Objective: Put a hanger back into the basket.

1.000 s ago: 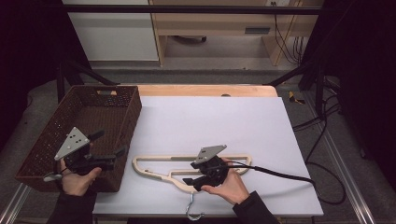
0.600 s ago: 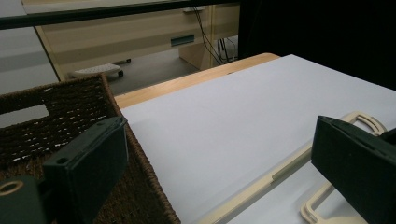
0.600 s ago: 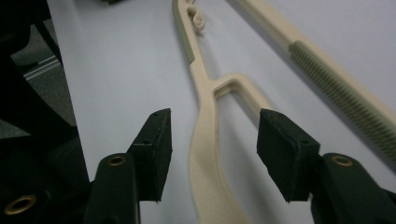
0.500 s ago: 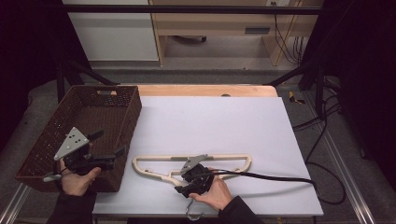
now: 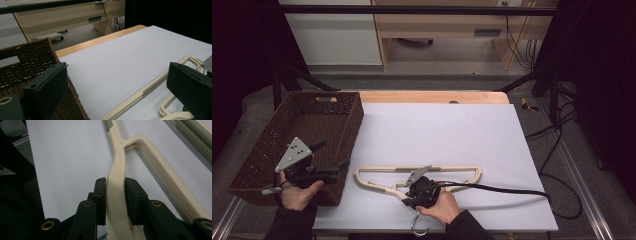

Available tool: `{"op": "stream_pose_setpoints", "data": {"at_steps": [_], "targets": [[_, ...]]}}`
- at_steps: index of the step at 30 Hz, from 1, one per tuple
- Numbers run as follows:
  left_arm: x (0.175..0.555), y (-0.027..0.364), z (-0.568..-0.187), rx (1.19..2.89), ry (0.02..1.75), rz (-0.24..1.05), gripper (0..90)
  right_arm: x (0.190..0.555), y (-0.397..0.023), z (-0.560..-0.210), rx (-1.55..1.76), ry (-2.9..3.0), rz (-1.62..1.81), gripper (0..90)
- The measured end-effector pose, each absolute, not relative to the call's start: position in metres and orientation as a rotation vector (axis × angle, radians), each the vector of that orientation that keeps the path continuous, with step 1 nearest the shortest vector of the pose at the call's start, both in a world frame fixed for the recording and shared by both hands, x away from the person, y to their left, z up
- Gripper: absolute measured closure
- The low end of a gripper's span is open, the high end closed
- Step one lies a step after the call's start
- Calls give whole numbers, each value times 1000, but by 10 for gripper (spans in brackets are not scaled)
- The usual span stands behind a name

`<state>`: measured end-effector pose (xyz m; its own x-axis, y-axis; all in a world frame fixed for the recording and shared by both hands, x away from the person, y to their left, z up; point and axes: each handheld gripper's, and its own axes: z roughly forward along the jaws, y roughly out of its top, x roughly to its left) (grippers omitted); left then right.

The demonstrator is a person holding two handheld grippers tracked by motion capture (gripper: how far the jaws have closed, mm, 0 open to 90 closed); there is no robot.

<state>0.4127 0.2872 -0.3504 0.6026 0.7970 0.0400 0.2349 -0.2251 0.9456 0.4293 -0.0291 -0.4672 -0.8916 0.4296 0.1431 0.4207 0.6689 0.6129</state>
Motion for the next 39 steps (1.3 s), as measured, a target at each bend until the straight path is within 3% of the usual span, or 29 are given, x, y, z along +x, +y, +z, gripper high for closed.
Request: {"op": "stream_pose_setpoints", "data": {"at_steps": [11, 25, 34, 39], "targets": [[413, 268, -356, 1865, 779, 628, 42, 431, -33, -457, 721, 2874, 1068, 723], [409, 219, -380, 2222, 538, 557, 80, 434, -40, -440, 719, 2901, 1126, 727], [400, 185, -401, 2441, 380, 607, 169, 435, -43, -433, 716, 2907, 1141, 730], [401, 171, -419, 2520, 254, 654, 266, 435, -44, -431, 724, 2908, 1143, 730]]}}
